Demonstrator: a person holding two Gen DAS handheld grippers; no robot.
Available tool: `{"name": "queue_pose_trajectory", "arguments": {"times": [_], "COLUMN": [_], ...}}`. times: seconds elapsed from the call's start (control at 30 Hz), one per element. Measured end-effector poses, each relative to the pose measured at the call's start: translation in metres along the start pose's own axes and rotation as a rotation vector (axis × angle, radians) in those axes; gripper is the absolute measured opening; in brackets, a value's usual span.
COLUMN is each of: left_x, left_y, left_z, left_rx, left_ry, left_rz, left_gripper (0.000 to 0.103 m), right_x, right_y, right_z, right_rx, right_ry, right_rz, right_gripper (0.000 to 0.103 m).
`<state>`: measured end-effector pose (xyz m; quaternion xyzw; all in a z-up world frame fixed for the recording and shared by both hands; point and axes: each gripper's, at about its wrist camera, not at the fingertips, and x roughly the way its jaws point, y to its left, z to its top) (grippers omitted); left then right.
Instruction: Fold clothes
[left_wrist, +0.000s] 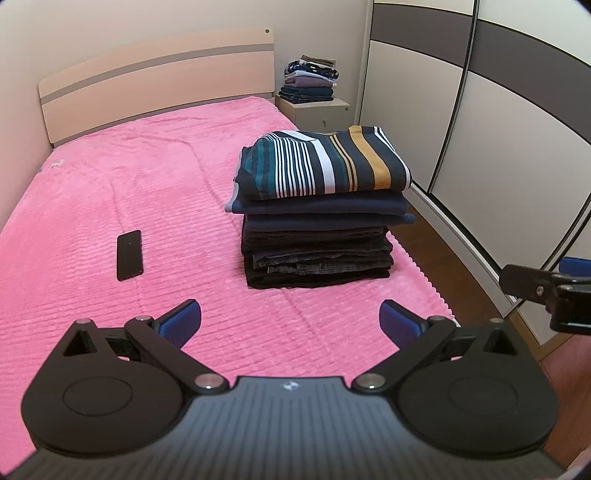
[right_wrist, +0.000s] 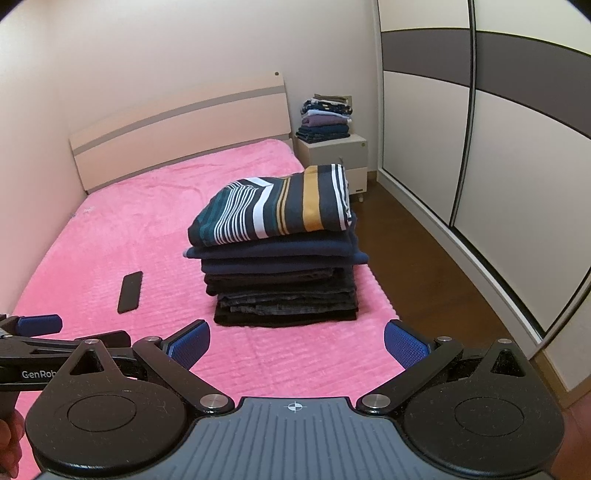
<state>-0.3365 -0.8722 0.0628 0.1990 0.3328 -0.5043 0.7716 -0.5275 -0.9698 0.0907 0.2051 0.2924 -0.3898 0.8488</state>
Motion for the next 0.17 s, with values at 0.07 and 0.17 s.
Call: {"name": "queue_pose_trajectory", "arguments": {"times": [0.07, 0.17], "left_x": [-0.0014, -0.0012], "left_y": [-0.0013, -0.0035], "left_z": [-0.0001, -0.0001], "left_rx": [0.013, 0.031], "left_ry": [-0.015, -0.026], "left_rz": [0.006, 0.013], "left_gripper": [0.101, 0.101], "right_x": [0.0005, 0.0019], "right_y": [-0.0001, -0.0011], "right_z": [-0.0004, -0.0009], "right_rx": [0.001, 0.004], "right_ry": [0.002, 0.006], "right_rz": [-0.001, 0.0], "right_gripper": [0.103, 0.103]}}
